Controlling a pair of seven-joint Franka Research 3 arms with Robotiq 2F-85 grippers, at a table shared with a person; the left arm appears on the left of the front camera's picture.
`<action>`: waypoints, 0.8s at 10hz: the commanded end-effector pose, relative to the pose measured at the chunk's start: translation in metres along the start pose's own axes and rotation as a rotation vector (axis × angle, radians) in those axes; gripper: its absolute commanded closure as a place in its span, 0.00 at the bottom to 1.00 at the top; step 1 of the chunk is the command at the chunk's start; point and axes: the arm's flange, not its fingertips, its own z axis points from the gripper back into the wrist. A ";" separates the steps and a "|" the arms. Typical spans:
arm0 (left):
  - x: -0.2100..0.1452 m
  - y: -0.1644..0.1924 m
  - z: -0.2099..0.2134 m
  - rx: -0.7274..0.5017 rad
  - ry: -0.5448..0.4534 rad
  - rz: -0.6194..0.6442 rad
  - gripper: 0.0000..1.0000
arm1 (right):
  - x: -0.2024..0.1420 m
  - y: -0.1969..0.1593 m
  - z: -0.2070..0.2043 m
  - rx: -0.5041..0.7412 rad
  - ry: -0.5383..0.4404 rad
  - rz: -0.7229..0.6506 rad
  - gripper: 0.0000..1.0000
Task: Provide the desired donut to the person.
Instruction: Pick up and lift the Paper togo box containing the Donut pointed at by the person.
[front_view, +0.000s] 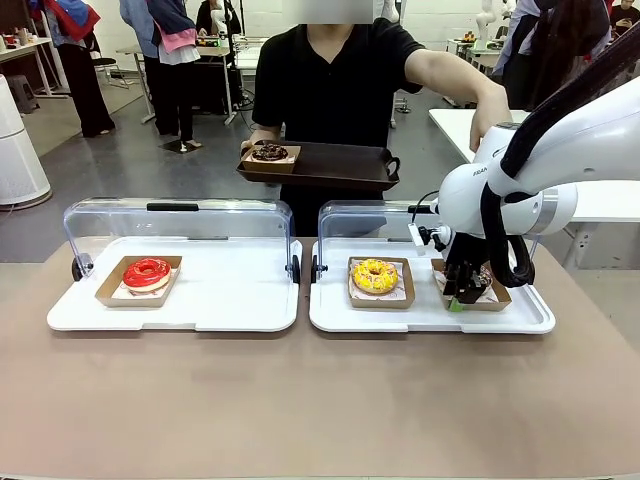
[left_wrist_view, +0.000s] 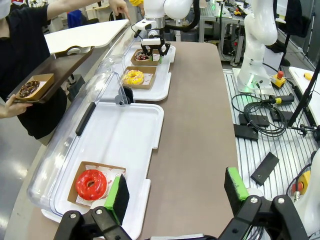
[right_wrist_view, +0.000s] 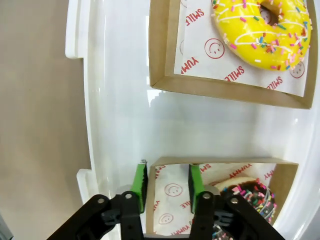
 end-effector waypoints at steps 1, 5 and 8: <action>0.002 0.000 0.001 0.000 -0.005 0.008 0.00 | -0.001 -0.002 -0.010 -0.006 -0.039 0.021 1.00; 0.002 0.000 0.001 0.000 -0.005 0.008 0.00 | 0.000 0.001 -0.008 -0.003 -0.034 0.016 1.00; 0.002 0.000 0.001 0.000 -0.005 0.008 0.00 | 0.010 0.024 0.024 -0.035 0.002 -0.019 1.00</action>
